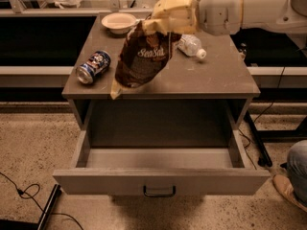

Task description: Pick brown chip bag from top drawer and place on counter

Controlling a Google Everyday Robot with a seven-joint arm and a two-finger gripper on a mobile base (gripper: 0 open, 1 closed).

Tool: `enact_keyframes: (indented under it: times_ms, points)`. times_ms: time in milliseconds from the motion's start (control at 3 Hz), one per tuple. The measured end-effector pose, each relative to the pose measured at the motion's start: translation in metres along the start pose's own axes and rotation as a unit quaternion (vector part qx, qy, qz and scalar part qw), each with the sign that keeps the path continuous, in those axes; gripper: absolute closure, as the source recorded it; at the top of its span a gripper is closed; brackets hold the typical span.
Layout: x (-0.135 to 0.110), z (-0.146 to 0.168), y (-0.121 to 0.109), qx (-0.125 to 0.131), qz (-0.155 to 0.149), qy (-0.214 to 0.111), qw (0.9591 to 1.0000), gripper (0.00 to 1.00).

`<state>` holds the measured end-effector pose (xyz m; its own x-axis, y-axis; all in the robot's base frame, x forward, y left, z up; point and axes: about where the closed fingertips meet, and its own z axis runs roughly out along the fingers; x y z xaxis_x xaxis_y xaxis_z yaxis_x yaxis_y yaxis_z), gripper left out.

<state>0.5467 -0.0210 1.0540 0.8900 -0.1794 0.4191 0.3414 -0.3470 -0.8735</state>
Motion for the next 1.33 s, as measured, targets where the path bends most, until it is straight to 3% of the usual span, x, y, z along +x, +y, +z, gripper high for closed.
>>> enact_keyframes:
  times_ms: [667,1333]
  points:
    - [0.048,0.027,0.041,0.01,-0.017,0.041,0.999,1.0]
    - [0.072,0.034,0.085,-0.011,-0.03,0.101,0.9944,1.0]
